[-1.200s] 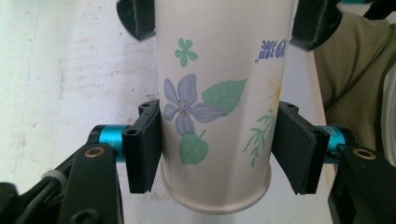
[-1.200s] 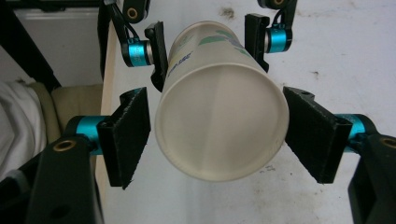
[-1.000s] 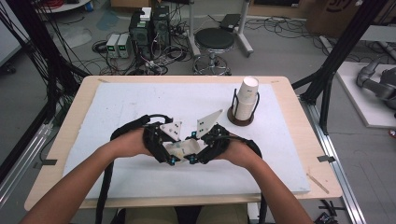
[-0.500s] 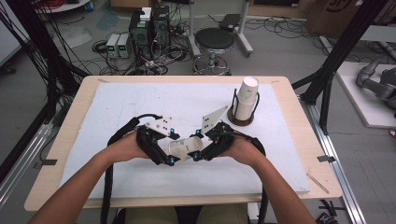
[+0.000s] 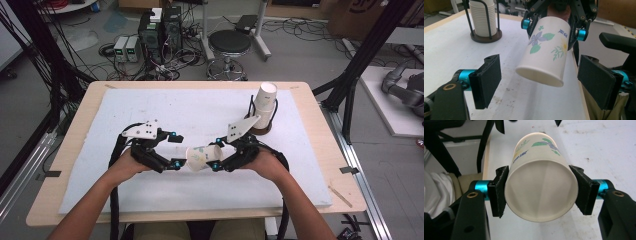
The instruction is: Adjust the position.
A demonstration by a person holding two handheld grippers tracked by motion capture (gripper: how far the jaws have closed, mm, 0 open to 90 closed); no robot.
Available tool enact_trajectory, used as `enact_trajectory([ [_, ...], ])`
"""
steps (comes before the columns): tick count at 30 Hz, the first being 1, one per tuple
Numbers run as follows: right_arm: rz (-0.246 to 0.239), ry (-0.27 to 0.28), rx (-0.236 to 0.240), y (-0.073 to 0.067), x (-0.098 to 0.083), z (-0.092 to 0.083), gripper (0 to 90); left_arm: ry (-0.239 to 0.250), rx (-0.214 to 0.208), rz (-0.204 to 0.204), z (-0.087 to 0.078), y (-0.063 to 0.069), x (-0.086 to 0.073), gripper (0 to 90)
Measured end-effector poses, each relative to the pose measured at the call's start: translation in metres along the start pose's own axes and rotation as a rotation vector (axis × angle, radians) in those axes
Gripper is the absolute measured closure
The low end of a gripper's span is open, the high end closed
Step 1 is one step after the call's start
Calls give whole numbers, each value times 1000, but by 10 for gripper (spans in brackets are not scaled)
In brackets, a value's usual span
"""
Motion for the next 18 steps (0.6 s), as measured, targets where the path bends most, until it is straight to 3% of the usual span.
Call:
enact_trajectory([
  [7, 31, 128, -10, -8, -12, -11, 374, 80, -11, 6, 3, 4, -5, 190],
  [12, 67, 191, -7, -10, -21, -13, 374, 87, -35, 20, 11, 6, -7, 185],
  [18, 75, 218, 3, -10, -24, -11, 374, 94, -55, 27, 18, 6, -7, 184],
])
Point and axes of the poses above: each handheld gripper's, and its own axes: z roughly forward along the jaws, x roughly out of its top, y roughly to its right, the point moved 4 cm from there along z, roughly forward along the jaws, and after that the axes turned 14 degrees about -x, right-handed, at the moved point
